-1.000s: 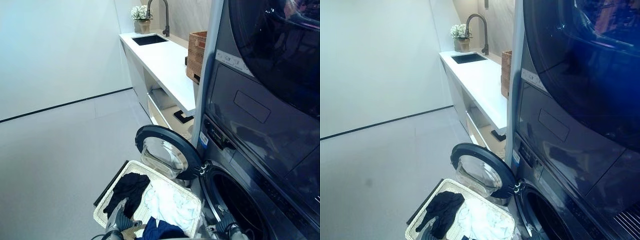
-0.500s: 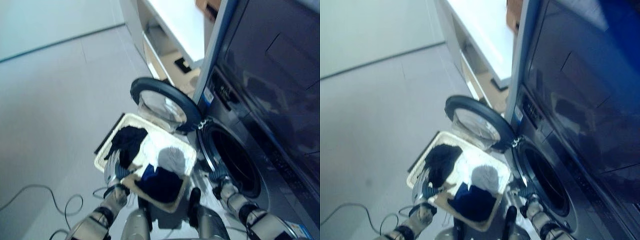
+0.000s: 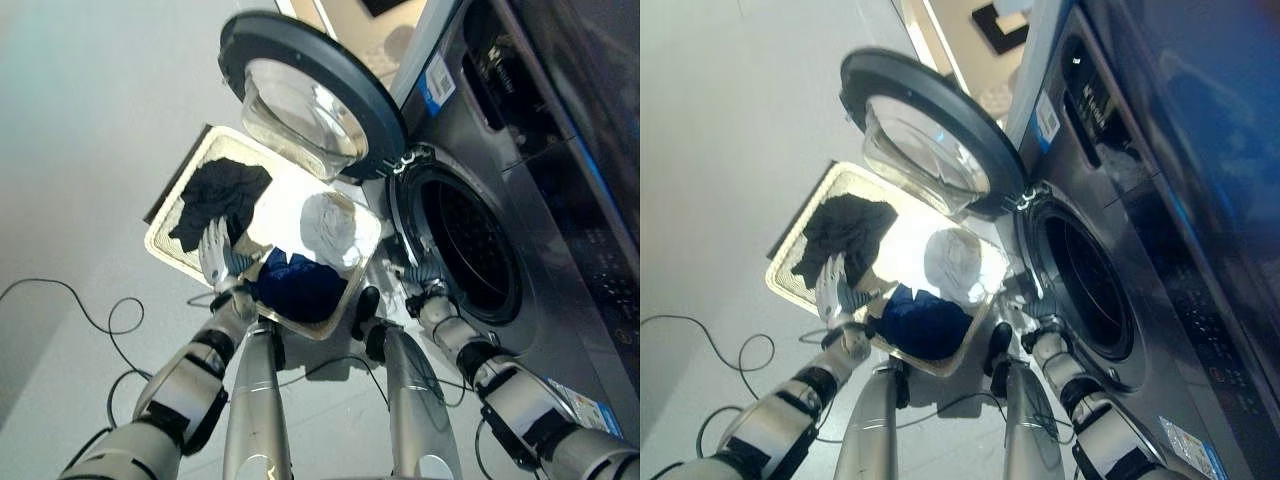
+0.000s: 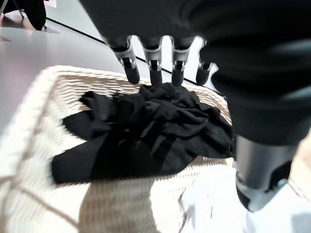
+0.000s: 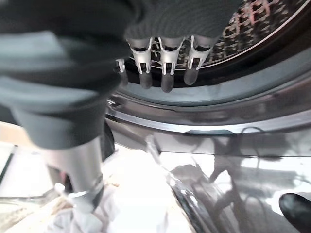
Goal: Put the clothes into the washing machine.
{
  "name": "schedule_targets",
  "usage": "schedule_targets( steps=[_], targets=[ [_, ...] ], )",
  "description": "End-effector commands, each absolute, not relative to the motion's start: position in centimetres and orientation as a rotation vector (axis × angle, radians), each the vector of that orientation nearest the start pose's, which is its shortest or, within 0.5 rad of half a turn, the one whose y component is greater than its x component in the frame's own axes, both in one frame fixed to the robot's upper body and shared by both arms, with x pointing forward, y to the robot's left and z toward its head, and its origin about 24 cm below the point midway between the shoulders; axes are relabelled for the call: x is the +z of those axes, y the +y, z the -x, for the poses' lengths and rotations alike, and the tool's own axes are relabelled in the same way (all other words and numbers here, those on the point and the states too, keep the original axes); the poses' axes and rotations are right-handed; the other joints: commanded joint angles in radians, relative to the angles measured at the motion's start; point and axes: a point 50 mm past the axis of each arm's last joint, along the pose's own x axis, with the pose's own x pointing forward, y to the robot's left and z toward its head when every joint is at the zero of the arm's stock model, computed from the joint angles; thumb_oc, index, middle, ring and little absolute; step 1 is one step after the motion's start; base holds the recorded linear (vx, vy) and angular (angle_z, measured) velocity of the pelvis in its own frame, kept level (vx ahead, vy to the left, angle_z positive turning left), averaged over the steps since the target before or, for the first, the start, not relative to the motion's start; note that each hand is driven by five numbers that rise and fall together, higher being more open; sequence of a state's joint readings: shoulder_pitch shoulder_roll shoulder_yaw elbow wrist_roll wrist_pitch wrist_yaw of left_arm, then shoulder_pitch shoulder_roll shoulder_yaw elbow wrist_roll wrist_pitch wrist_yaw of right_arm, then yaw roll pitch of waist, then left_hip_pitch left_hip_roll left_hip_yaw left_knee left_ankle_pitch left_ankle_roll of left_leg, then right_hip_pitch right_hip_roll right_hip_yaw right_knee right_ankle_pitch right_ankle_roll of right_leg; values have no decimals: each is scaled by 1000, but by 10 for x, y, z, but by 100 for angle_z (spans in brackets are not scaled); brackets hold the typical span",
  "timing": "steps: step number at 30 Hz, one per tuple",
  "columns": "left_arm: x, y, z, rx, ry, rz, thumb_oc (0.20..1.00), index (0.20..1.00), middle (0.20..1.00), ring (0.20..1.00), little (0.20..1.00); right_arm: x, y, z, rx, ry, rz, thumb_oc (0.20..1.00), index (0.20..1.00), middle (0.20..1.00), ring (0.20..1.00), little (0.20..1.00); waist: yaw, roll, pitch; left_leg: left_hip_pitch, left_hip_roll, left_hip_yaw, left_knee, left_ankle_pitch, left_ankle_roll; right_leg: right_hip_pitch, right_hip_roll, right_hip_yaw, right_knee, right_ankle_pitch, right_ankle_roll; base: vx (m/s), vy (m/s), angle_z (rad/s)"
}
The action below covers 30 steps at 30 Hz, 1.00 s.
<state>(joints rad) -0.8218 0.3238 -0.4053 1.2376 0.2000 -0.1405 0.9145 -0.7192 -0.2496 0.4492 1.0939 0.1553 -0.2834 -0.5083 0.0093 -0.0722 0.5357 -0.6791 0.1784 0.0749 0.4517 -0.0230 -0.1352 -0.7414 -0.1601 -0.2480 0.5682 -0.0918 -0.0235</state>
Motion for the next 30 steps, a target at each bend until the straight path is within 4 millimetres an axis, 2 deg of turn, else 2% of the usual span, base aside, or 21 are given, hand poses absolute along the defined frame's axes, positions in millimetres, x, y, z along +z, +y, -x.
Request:
schedule_targets(
  steps=[1,3,10,16,22,30],
  targets=[
    [81,231,-364,786,-87,-816,1000,1000,1000,1000,1000,45,-164,-355,-235,-41,396,1000,1000,1000,1000,1000,-8,4,-28,-41,-30,50,-47,68,-15,28,3,3,0,-32,92,-5,43,1],
    [102,244,-371,852,-105,-807,1000,1000,1000,1000,1000,57,-162,-360,-227,-82,382,1000,1000,1000,1000,1000,-12,-7,-16,-88,-29,40,-40,76,-17,-18,9,3,12,-30,92,5,54,3],
    [122,263,-374,956,-69,-804,1000,1000,1000,1000,1000,62,-162,-361,-228,-95,379,1000,1000,1000,1000,1000,-20,-20,-16,-139,-25,36,-45,85,-21,-64,12,-8,9,-24,95,18,28,-2],
    [137,279,-375,1004,-42,-840,1000,1000,1000,1000,1000,65,-173,-362,-254,-95,374,1000,1000,1000,1000,1000,-26,-26,-16,-175,-24,39,-49,92,-24,-97,10,-17,5,-19,98,24,42,-3],
    [147,282,-380,950,-18,-903,1000,1000,1000,1000,1000,69,-181,-363,-269,-93,346,1000,1000,1000,1000,1000,-32,-27,-16,-214,-27,39,-59,102,-24,-134,11,-18,-5,-1,102,12,49,-1],
    [149,285,-384,864,86,-869,1000,1000,1000,1000,1000,83,-180,-367,-277,-136,288,1000,1000,1000,1000,1000,-40,-28,-16,-285,-41,29,-71,110,-22,-205,14,-12,-22,24,109,-3,34,1]
  ],
)
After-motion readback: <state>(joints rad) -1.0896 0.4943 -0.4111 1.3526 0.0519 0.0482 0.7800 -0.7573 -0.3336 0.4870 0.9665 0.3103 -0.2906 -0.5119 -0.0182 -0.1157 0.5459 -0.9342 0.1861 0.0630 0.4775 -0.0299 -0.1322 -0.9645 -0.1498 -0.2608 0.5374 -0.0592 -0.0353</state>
